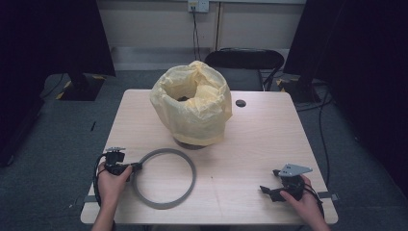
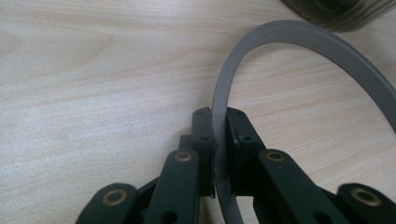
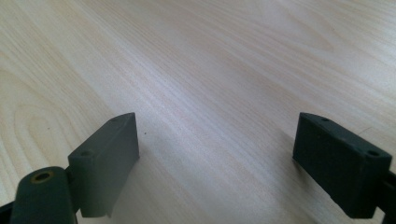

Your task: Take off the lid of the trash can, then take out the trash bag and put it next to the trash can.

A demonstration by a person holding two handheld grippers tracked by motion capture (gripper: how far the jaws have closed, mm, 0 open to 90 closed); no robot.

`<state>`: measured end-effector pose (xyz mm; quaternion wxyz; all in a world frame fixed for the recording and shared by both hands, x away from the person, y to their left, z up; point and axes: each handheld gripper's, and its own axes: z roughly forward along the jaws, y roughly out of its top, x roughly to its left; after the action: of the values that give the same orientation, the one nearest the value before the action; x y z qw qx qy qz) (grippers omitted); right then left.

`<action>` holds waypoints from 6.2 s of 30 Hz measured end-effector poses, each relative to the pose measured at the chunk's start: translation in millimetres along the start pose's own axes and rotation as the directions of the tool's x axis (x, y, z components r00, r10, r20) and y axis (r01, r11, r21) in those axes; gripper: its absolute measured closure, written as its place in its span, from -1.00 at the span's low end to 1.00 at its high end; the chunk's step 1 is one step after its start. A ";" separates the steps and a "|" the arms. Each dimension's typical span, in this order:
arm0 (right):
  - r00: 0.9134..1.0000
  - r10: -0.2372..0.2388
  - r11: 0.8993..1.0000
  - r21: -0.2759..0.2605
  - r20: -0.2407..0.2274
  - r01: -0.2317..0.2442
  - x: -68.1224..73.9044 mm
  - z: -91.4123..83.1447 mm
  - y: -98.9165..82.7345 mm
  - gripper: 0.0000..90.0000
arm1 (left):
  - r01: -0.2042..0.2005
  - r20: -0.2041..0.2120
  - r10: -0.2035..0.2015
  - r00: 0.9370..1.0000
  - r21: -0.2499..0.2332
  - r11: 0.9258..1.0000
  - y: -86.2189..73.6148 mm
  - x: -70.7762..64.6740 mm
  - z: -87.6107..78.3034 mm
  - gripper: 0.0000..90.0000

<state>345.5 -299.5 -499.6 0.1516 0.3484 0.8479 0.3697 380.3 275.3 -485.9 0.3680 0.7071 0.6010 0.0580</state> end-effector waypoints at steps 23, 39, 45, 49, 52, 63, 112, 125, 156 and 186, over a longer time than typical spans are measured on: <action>1.000 0.000 1.000 0.000 0.000 0.000 0.0 0.0 0.0 -0.70 | -0.190 -0.033 0.188 0.982 -0.073 0.979 9.7 -12.7 -2.3 -0.56; 1.000 0.000 1.000 0.001 0.001 0.000 0.0 -0.1 0.1 -0.70 | -0.238 0.017 0.240 0.971 -0.071 0.969 21.4 -24.7 -1.4 -0.60; 1.000 0.000 1.000 0.001 0.002 0.000 0.0 -0.2 0.1 -0.70 | -0.287 0.029 0.290 0.957 -0.073 0.955 24.7 -27.4 2.3 -0.58; 1.000 -0.005 1.000 -0.003 -0.004 0.005 -0.9 -0.5 0.0 -0.68 | -0.296 0.017 0.298 0.954 -0.080 0.952 27.7 -29.0 2.2 -0.63; 1.000 -0.007 1.000 -0.004 -0.004 0.007 -2.1 -0.4 0.2 -0.68 | -0.267 0.042 0.271 0.962 -0.082 0.960 29.0 -29.5 3.0 -0.63; 1.000 -0.027 1.000 0.007 -0.008 0.027 -6.6 3.7 16.3 -0.67 | -0.276 0.040 0.280 0.959 -0.077 0.958 34.2 -29.2 3.2 -0.63; 0.995 -0.055 0.993 -0.109 -0.086 0.046 -15.1 25.6 154.2 -0.67 | -0.366 0.088 0.377 0.922 -0.123 0.922 76.9 -46.6 -1.2 -0.63; 0.994 -0.052 0.992 -0.121 -0.092 0.041 -11.2 33.4 171.7 -0.67 | -0.387 0.103 0.403 0.909 -0.144 0.911 90.3 -52.6 4.2 -0.63; 0.986 -0.083 0.989 -0.135 -0.143 0.064 -13.4 54.7 203.0 -0.67 | -0.439 0.110 0.469 0.877 -0.215 0.872 121.5 -76.0 18.2 -0.61; 0.978 -0.066 0.984 -0.174 -0.196 0.031 -20.6 64.5 206.4 -0.67 | -0.459 0.160 0.498 0.852 -0.227 0.859 122.1 -86.9 10.2 0.92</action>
<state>492.2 -180.5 -392.3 0.1035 0.2741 0.8325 0.4701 460.6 192.3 -389.9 0.4664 0.8005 0.3546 0.1262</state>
